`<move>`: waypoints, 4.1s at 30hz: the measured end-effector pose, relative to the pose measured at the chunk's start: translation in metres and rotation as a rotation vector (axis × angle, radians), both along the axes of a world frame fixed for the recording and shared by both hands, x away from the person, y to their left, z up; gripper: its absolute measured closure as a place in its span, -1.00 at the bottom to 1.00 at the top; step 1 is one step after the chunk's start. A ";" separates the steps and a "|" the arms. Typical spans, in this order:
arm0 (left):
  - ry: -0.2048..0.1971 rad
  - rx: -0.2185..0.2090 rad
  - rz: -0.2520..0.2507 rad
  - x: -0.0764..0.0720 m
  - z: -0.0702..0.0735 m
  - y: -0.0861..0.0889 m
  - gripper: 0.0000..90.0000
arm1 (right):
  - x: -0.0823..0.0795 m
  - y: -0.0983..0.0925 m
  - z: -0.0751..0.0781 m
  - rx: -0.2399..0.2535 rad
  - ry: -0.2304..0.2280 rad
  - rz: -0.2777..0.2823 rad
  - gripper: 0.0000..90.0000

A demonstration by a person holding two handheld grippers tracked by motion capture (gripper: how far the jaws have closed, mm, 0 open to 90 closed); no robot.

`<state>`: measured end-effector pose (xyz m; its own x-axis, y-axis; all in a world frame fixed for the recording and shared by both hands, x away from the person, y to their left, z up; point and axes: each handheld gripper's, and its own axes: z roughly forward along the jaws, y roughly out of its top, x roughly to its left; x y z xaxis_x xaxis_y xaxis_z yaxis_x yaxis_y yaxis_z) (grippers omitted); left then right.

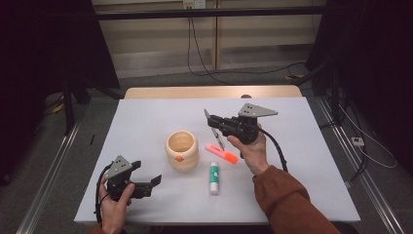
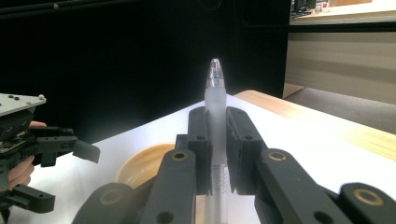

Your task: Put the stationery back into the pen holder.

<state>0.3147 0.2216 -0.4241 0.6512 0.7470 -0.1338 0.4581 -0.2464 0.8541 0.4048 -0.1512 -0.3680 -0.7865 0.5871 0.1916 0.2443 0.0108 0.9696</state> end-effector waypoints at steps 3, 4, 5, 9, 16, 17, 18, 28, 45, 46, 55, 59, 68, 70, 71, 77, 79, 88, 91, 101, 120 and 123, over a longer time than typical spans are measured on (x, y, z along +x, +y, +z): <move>0.000 0.000 0.001 0.000 0.000 0.000 -0.88 | 0.003 0.003 0.000 0.020 -0.005 0.000 0.80; 0.001 -0.004 0.002 0.000 0.000 0.000 -0.88 | 0.004 0.004 0.001 0.031 -0.009 0.000 0.80; 0.002 0.002 0.001 0.000 0.000 0.000 -0.88 | 0.004 0.005 0.002 0.036 -0.010 0.001 0.80; -0.002 0.002 -0.002 0.000 0.000 0.000 -0.88 | 0.009 0.013 0.004 0.044 -0.010 0.007 0.80; -0.001 0.001 -0.003 0.000 0.000 0.000 -0.88 | 0.015 0.031 0.008 0.050 -0.011 0.027 0.80; -0.001 0.001 -0.004 0.000 0.000 0.000 -0.88 | 0.016 0.034 0.008 0.051 -0.013 0.031 0.80; 0.000 -0.001 -0.005 0.000 0.000 0.000 -0.88 | 0.017 0.037 0.009 0.052 -0.017 0.034 0.80; 0.001 -0.005 -0.003 0.000 0.000 -0.001 -0.88 | 0.023 0.058 0.015 0.051 -0.027 0.062 0.80; 0.001 -0.003 -0.007 0.000 0.000 0.001 -0.88 | 0.029 0.086 0.021 0.035 -0.029 0.092 0.80; 0.000 -0.002 -0.008 0.000 0.000 0.000 -0.88 | 0.030 0.088 0.020 0.035 -0.029 0.093 0.80; 0.002 -0.002 -0.011 0.000 0.000 0.001 -0.88 | 0.033 0.096 0.008 0.005 -0.012 0.098 0.80; 0.002 -0.003 -0.010 0.000 0.000 0.001 -0.88 | 0.033 0.098 0.001 -0.007 -0.003 0.107 0.80; 0.003 -0.003 -0.008 0.000 0.000 0.001 -0.88 | 0.030 0.098 -0.022 -0.045 0.028 0.119 0.80; 0.002 -0.003 -0.009 0.000 0.000 0.001 -0.88 | 0.030 0.097 -0.024 -0.055 0.031 0.121 0.80; 0.002 -0.003 -0.009 0.000 0.000 0.001 -0.88 | 0.029 0.096 -0.026 -0.058 0.035 0.121 0.80; 0.002 -0.002 -0.010 0.000 0.000 0.000 -0.88 | 0.030 0.093 -0.036 -0.086 0.058 0.117 0.79; 0.006 -0.005 -0.006 0.000 0.000 0.000 -0.88 | 0.030 0.093 -0.037 -0.094 0.061 0.119 0.79; 0.002 0.000 -0.012 0.000 0.000 0.000 -0.88 | 0.028 0.091 -0.035 -0.118 0.077 0.116 0.33; 0.004 -0.002 -0.010 0.000 0.000 0.001 -0.88 | 0.027 0.089 -0.030 -0.133 0.074 0.118 0.16; 0.004 0.000 -0.010 0.000 0.000 0.000 -0.88 | 0.024 0.070 -0.021 -0.177 0.094 0.115 -0.35; 0.003 0.003 -0.009 0.000 0.000 0.000 -0.88 | 0.013 0.017 -0.017 -0.217 0.158 0.023 -0.70; 0.003 -0.003 -0.005 0.000 -0.001 0.000 -0.88 | 0.010 0.008 -0.017 -0.252 0.157 0.001 -0.72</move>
